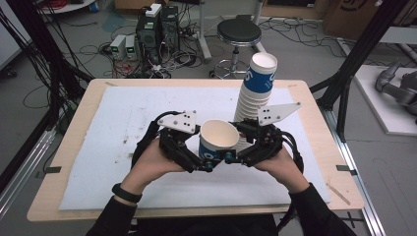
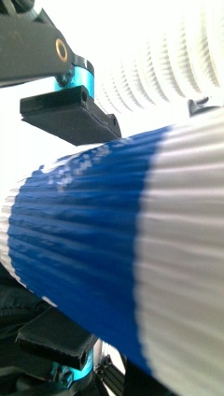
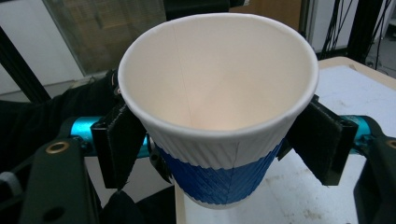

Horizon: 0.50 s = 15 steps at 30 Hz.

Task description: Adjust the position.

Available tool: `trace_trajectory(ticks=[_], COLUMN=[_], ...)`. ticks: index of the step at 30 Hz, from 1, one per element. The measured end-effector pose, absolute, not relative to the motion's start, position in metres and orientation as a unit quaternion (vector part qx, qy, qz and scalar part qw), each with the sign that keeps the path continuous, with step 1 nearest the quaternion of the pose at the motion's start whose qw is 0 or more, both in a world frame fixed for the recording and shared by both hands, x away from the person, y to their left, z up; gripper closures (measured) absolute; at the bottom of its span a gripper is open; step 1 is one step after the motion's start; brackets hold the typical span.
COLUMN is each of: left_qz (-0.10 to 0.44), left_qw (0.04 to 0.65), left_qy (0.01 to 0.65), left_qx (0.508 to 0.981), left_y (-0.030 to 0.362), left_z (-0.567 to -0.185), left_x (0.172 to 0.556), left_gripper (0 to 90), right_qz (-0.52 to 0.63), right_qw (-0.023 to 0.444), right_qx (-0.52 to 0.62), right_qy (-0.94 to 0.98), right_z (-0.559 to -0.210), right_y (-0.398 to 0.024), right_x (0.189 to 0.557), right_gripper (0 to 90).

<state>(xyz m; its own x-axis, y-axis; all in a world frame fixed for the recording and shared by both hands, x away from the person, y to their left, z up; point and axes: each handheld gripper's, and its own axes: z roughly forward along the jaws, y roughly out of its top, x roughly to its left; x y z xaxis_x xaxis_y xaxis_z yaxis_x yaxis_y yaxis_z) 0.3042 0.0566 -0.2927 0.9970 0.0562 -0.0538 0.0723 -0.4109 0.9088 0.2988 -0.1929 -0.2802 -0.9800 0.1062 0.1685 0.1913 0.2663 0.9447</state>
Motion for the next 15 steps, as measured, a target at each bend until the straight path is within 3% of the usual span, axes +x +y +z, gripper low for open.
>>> trace_trajectory(ticks=[10, 15], left_qz=[-0.008, -0.014], left_qw=[0.546, 0.549], left_qy=[0.043, 0.032], left_qx=[0.837, 0.835], left_y=[0.0563, 0.0579], left_z=[-0.2912, -0.2907], left_x=[0.3037, 0.3044], left_gripper=[21.0, 27.1], right_qz=[-0.588, -0.589], right_qw=[0.036, 0.036], right_qx=[-0.095, -0.098], right_qy=[-0.802, -0.801], right_z=[-0.2812, -0.2814], right_y=[-0.1902, -0.1906], right_x=[0.2983, 0.2984], right_gripper=[23.6, 23.7])
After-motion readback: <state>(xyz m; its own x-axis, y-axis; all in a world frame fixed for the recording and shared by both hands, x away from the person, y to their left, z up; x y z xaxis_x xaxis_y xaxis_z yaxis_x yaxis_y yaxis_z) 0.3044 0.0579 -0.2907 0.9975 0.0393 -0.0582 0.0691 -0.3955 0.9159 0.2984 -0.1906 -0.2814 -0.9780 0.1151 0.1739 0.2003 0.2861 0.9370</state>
